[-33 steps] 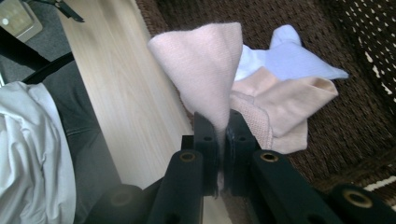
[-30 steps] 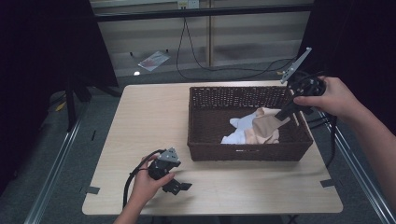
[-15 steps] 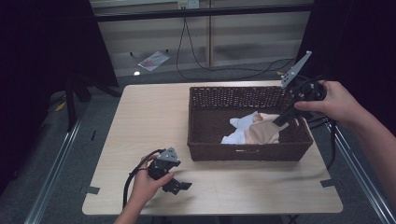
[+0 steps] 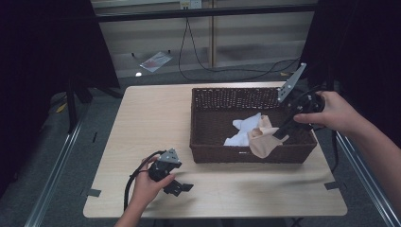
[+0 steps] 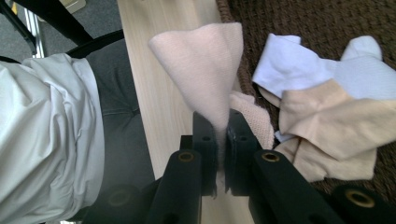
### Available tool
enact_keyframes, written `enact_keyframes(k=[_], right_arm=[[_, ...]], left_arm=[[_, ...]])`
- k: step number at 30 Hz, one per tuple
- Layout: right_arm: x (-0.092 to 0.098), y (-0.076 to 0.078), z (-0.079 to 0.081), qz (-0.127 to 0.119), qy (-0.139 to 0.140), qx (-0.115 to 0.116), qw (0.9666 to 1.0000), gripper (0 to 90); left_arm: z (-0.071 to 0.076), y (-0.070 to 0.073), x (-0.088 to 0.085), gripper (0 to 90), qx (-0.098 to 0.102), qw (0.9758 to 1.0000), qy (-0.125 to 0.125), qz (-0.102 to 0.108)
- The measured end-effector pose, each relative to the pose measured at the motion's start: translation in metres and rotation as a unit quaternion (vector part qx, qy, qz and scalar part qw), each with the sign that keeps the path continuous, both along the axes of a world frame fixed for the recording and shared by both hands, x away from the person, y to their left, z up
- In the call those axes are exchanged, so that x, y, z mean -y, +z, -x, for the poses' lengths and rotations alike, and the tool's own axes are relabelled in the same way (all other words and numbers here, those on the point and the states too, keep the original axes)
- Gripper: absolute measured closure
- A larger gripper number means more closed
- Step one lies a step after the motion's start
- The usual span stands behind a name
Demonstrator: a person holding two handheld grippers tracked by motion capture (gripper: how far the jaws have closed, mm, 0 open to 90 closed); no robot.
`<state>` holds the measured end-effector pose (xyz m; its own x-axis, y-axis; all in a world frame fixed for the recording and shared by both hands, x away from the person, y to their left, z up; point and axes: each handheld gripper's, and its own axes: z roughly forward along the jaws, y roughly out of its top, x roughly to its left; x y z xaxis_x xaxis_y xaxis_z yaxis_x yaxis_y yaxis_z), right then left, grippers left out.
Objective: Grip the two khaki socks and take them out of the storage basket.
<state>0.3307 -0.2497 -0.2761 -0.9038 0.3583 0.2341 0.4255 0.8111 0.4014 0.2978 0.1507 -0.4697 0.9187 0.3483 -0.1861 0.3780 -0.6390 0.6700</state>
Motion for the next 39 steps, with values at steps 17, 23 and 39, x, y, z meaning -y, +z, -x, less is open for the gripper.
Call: enact_keyframes(k=[17, 23, 39], right_arm=[[-0.013, -0.015, 0.009, 0.011, 0.028, -0.014, 0.9995, 84.8], [-0.016, -0.025, 0.009, 0.018, 0.029, -0.019, 0.9992, 84.7], [-0.030, -0.054, 0.011, 0.049, 0.045, -0.020, 0.9976, 84.0]], left_arm=[[0.000, 0.000, 0.000, 3.5, -0.001, 1.0000, -0.001, -0.001], [0.000, 0.000, 0.000, 3.5, 0.000, 1.0000, -0.001, -0.003], [0.001, 0.001, 0.000, 3.5, 0.001, 1.0000, 0.003, -0.006]])
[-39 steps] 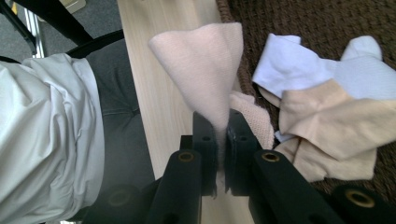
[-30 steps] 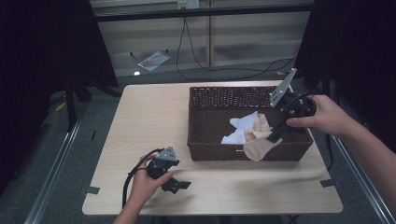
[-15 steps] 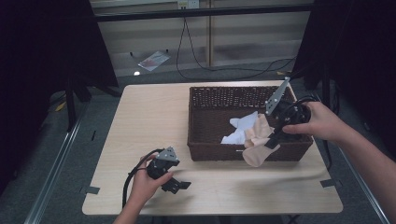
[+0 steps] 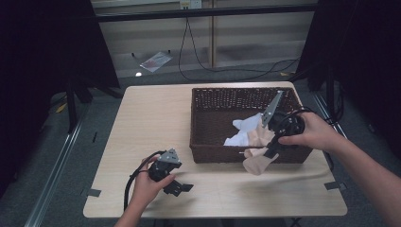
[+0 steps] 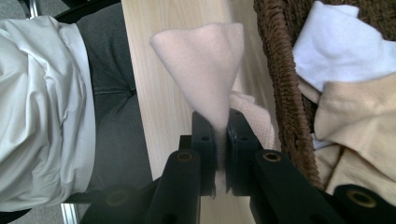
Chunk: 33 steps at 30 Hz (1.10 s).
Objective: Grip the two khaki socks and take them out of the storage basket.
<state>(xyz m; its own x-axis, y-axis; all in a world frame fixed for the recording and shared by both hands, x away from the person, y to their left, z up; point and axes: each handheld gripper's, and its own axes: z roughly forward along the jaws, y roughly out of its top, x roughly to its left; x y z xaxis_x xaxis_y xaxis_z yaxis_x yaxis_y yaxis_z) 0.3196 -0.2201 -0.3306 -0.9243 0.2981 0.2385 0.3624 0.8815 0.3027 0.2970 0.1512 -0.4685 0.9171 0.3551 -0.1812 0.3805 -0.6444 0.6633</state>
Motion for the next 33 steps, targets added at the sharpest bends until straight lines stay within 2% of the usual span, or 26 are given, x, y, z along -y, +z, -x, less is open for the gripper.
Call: enact_keyframes(k=[7, 9, 13, 16, 18, 19, 20, 22, 28, 33], right_arm=[[-0.004, -0.012, 0.001, 0.008, 0.005, 0.001, 1.0000, 82.9], [-0.005, -0.014, 0.002, 0.011, 0.002, -0.002, 0.9999, 83.0], [-0.007, -0.021, 0.002, 0.010, 0.003, 0.000, 0.9999, 80.2], [-0.009, -0.025, 0.003, 0.015, 0.005, -0.002, 0.9999, 72.4], [-0.009, -0.025, 0.002, 0.009, 0.004, 0.004, 0.9999, 67.6], [-0.008, -0.025, 0.002, 0.008, 0.004, -0.001, 1.0000, 64.6], [-0.008, -0.023, 0.002, 0.003, -0.001, 0.001, 1.0000, 59.2], [-0.005, -0.019, 0.002, 0.000, -0.001, 0.005, 1.0000, 57.3], [0.004, -0.002, -0.004, -0.031, -0.029, 0.016, 0.9990, 43.5], [0.012, 0.004, -0.013, -0.037, -0.056, 0.035, 0.9971, 29.9]], left_arm=[[0.000, -0.001, 0.000, 3.5, -0.003, 1.0000, 0.002, 0.006], [0.000, 0.000, 0.000, 3.5, 0.000, 1.0000, -0.001, 0.000], [0.000, 0.000, 0.000, 3.5, 0.000, 1.0000, 0.000, 0.000], [0.000, 0.000, 0.000, 3.5, 0.000, 1.0000, -0.001, 0.000], [0.000, 0.000, 0.000, 3.5, -0.001, 1.0000, -0.001, 0.000], [0.001, 0.000, 0.001, 3.5, -0.003, 1.0000, 0.003, 0.003], [0.001, 0.000, 0.001, 3.5, -0.003, 1.0000, 0.002, 0.003], [0.000, 0.000, 0.000, 3.5, -0.001, 1.0000, -0.001, 0.000], [0.000, 0.000, 0.001, 3.5, -0.003, 1.0000, 0.002, 0.004], [0.000, 0.000, 0.000, 3.5, 0.000, 1.0000, -0.001, 0.001]])
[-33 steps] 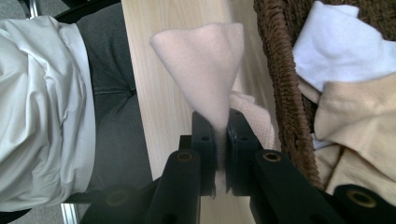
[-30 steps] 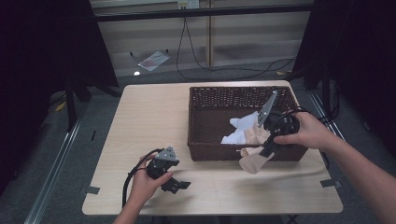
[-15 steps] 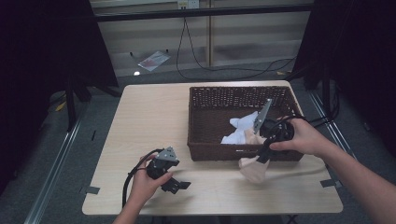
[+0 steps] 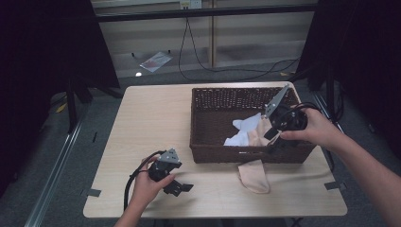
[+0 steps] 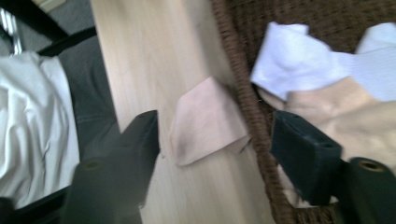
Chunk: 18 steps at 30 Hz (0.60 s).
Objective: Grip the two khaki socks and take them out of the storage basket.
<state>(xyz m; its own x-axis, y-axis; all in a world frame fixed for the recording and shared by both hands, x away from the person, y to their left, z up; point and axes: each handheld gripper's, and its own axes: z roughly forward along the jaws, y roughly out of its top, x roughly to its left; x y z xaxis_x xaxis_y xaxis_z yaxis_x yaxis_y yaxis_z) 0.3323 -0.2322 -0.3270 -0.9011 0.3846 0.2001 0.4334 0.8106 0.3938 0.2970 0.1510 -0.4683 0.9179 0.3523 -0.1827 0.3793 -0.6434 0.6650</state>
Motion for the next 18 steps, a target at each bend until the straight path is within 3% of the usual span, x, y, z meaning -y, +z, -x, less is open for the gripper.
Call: enact_keyframes(k=[9, 18], right_arm=[[0.011, -0.001, -0.022, 0.006, -0.068, 0.019, 0.9974, 15.2], [0.015, -0.025, -0.041, 0.016, -0.101, 0.017, 0.9946, 12.5]], left_arm=[[0.000, 0.001, -0.001, 3.5, 0.002, 1.0000, 0.001, -0.002], [0.000, 0.000, -0.001, 3.5, 0.001, 1.0000, 0.002, 0.005]])
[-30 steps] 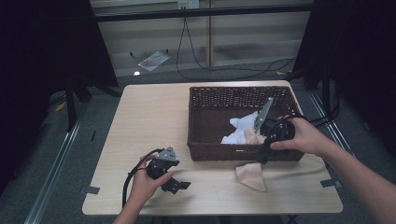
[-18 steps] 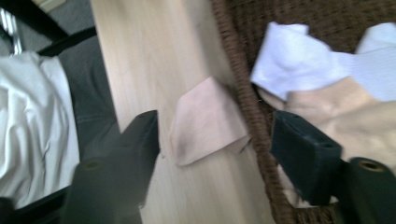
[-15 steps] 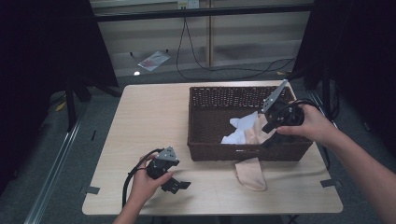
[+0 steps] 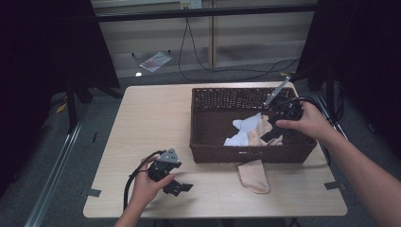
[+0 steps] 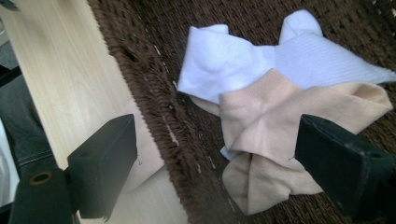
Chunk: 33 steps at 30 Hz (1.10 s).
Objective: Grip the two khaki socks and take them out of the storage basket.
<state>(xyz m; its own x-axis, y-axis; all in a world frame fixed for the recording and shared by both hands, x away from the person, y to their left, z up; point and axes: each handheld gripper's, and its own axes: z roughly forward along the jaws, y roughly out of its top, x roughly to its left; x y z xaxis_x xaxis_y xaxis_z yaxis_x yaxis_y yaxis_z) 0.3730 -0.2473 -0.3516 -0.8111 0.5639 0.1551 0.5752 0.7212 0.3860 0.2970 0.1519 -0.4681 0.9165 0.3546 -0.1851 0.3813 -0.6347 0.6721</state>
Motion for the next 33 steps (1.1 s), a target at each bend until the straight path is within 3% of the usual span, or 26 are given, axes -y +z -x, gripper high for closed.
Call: enact_keyframes(k=[7, 14, 27, 33], right_arm=[[0.003, -0.018, -0.013, 0.023, -0.021, -0.002, 0.9995, 12.5], [0.008, -0.030, -0.026, 0.017, -0.065, 0.007, 0.9977, 12.5], [0.005, -0.056, -0.039, 0.040, -0.090, 0.012, 0.9950, 14.4], [0.001, -0.063, -0.043, 0.044, -0.096, 0.019, 0.9942, 22.5]], left_arm=[[0.000, 0.000, -0.001, 3.5, 0.002, 1.0000, -0.004, -0.004], [0.000, -0.001, -0.001, 3.5, -0.001, 1.0000, -0.004, -0.001], [0.001, 0.000, -0.001, 3.5, 0.001, 1.0000, 0.000, -0.001], [0.001, 0.001, -0.002, 3.5, 0.002, 1.0000, 0.001, -0.001]])
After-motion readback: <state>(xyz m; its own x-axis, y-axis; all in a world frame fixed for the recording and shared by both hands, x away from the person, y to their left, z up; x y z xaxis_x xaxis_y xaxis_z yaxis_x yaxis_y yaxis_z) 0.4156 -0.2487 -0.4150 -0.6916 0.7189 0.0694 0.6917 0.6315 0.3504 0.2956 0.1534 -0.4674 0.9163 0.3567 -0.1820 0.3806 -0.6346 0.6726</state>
